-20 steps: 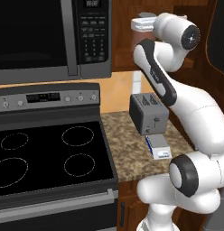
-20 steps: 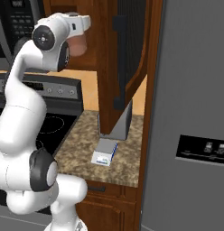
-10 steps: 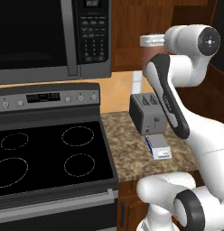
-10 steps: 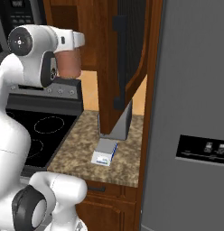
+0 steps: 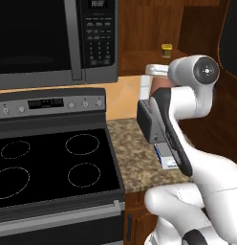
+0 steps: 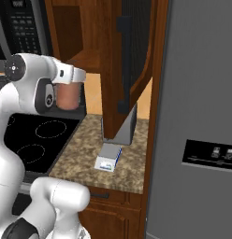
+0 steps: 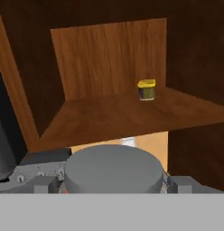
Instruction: Pick the honey bottle and place it on the digital scale for weighing, and close the cabinet.
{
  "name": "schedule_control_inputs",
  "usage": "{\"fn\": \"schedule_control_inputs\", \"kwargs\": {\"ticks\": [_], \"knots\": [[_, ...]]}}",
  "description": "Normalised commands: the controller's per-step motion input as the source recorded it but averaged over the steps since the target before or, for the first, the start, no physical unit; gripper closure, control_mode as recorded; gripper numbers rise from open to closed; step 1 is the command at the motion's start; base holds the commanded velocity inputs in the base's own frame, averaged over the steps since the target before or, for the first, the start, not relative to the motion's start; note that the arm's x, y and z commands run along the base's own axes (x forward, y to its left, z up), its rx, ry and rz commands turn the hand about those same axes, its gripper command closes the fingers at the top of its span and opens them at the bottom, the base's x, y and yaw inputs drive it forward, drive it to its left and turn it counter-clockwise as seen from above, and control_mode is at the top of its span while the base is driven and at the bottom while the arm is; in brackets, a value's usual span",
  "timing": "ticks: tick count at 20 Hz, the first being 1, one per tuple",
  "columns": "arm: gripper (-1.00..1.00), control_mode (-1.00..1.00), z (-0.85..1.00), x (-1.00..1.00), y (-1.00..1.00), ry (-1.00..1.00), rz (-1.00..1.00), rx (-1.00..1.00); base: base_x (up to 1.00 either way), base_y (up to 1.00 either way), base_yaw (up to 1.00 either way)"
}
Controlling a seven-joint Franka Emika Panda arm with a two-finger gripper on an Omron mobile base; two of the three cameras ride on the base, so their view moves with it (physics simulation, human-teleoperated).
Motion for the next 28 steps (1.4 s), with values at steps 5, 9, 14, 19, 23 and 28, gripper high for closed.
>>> {"fn": "schedule_control_inputs", "kwargs": {"ticks": [5,9,14,19,23,28], "knots": [[1.0,-1.0,-0.86,0.11,-0.02,0.0,-0.3,0.01,0.0,0.0,0.0],[1.0,-1.0,-0.61,0.13,-0.23,0.01,-0.24,-0.02,0.0,0.0,0.0],[1.0,-1.0,-0.52,0.0,-0.27,0.05,-0.15,-0.05,0.0,0.0,0.0],[1.0,-1.0,-0.34,0.0,-0.31,0.38,-0.06,-0.01,0.0,0.0,0.0],[1.0,-1.0,-0.49,0.01,-0.32,0.15,0.0,-0.03,0.0,0.0,0.0],[1.0,-1.0,-0.46,0.16,-0.07,0.0,0.0,-0.07,0.0,0.0,0.0]]}}
